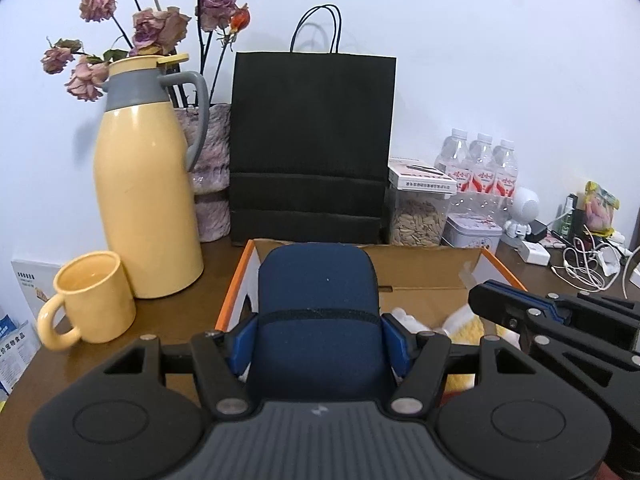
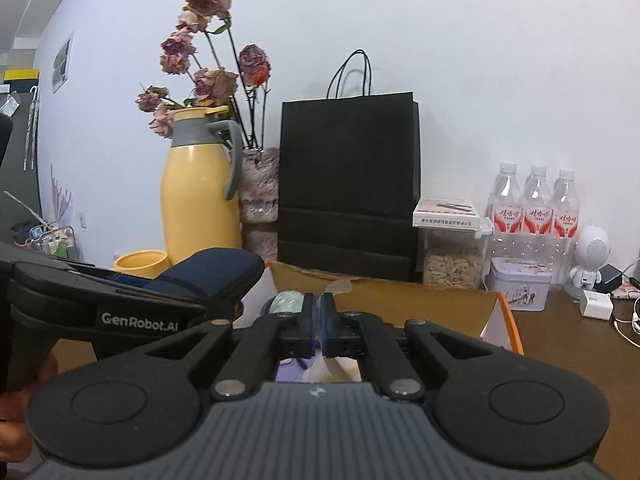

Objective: Organize objects
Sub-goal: 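Carry the pouch and plastic strip into the box and open both grippers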

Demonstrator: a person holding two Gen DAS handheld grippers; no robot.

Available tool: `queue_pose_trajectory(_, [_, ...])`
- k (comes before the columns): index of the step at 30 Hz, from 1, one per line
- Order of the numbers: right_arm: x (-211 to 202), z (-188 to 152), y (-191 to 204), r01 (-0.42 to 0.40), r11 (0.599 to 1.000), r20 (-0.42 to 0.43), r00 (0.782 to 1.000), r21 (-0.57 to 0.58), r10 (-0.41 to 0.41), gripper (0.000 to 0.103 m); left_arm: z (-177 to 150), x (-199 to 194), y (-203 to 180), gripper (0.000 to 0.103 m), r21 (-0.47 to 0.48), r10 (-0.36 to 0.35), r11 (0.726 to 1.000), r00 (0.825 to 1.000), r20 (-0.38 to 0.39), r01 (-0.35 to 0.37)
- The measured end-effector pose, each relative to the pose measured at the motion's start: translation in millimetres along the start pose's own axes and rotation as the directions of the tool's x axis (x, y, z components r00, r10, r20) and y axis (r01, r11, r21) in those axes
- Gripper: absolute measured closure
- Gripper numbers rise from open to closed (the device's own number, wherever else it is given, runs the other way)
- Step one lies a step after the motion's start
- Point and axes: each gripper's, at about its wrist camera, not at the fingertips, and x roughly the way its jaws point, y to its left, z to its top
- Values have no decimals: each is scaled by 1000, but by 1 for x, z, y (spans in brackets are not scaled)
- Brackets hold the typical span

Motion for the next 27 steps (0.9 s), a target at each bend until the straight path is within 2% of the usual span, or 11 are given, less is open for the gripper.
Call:
queue_pose_trajectory(13, [45, 0, -32, 28, 999, -44, 999, 21, -27, 100, 13, 55, -2, 40, -5, 11, 1000, 999, -35, -11])
queue_pose_trajectory(23, [70, 0, -43, 40, 999, -81, 996, 4, -40, 100, 20, 83, -9, 40, 39, 21, 999, 999, -42, -20])
queue_pose_trajectory(27, [76, -1, -45, 55, 998, -114, 992, -5, -55, 98, 20, 90, -11, 37, 68, 52, 996, 997, -55, -49])
